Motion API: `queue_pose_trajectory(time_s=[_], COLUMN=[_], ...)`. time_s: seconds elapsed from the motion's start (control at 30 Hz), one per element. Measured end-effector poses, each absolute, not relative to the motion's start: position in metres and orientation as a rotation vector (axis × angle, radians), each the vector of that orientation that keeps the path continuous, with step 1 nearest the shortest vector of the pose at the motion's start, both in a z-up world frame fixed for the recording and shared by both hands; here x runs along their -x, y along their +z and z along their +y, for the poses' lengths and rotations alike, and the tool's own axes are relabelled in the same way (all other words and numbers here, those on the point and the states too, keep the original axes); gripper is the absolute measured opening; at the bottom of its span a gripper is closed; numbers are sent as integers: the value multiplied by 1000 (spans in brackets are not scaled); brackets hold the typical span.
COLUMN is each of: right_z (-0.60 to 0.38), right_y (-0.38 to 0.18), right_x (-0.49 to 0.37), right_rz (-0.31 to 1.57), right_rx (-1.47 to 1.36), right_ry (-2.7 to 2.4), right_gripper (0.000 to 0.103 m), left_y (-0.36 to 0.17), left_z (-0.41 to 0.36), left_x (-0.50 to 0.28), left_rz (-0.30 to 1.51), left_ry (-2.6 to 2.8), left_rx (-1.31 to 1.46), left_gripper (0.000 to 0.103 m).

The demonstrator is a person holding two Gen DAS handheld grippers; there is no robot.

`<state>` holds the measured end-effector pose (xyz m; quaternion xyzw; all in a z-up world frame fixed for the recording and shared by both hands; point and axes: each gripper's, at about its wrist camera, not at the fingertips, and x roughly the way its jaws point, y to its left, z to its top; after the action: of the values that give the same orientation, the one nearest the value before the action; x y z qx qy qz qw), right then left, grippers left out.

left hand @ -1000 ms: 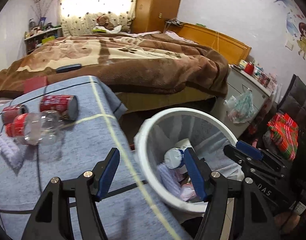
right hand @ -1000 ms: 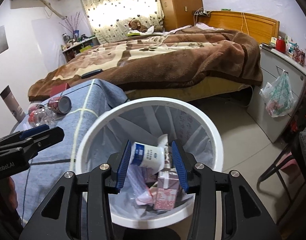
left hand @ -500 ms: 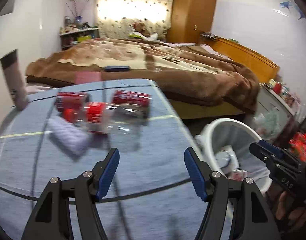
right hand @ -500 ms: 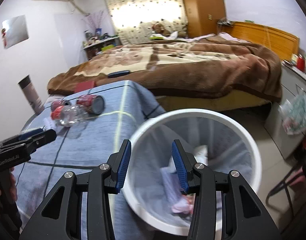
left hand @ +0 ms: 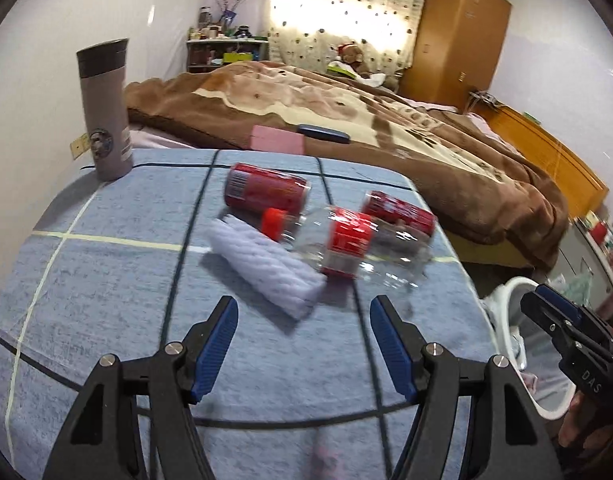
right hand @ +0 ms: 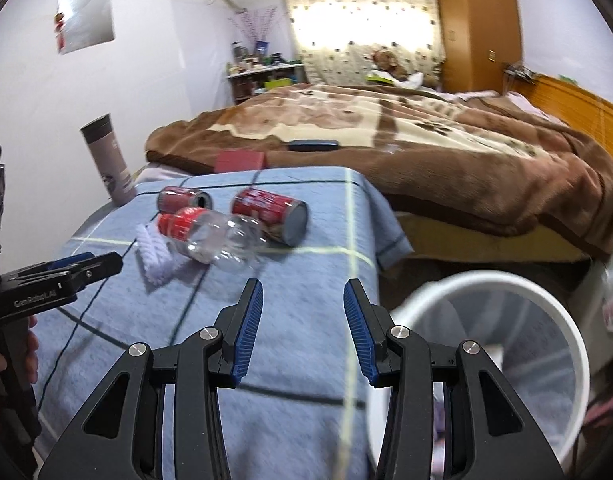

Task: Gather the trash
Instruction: 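Move both open grippers back toward the remaining trash on the table, then grasp the clear red-label bottle with the right gripper while the left gripper grasps the white foam net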

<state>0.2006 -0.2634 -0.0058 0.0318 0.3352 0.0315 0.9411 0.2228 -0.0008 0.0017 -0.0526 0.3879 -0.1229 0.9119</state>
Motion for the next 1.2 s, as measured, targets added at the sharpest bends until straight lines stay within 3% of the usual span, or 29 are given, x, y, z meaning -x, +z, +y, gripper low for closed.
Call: queue_pose_trajectory(time_s=[0.63,1.03,1.13,1.2], right_z=[-231,-209,-202,-196], right_y=[-2,-14,-13,-11], right_x=[-279,-297,-292,-289], right_rz=[731,857,860,865], right_rx=[-16,34,87,124], right_ry=[260,449,462,488], right_gripper=[44,45,54,54], left_y=[-43,-45,-43,-42], left_z=[-4,50,64,72], left_x=[-288,-285,-284,-283], left_rz=[948,959,955,947], left_ry=[-181,-114,-88,-65], left_rx=[102,61,50,39], left_gripper=[71,71,71,71])
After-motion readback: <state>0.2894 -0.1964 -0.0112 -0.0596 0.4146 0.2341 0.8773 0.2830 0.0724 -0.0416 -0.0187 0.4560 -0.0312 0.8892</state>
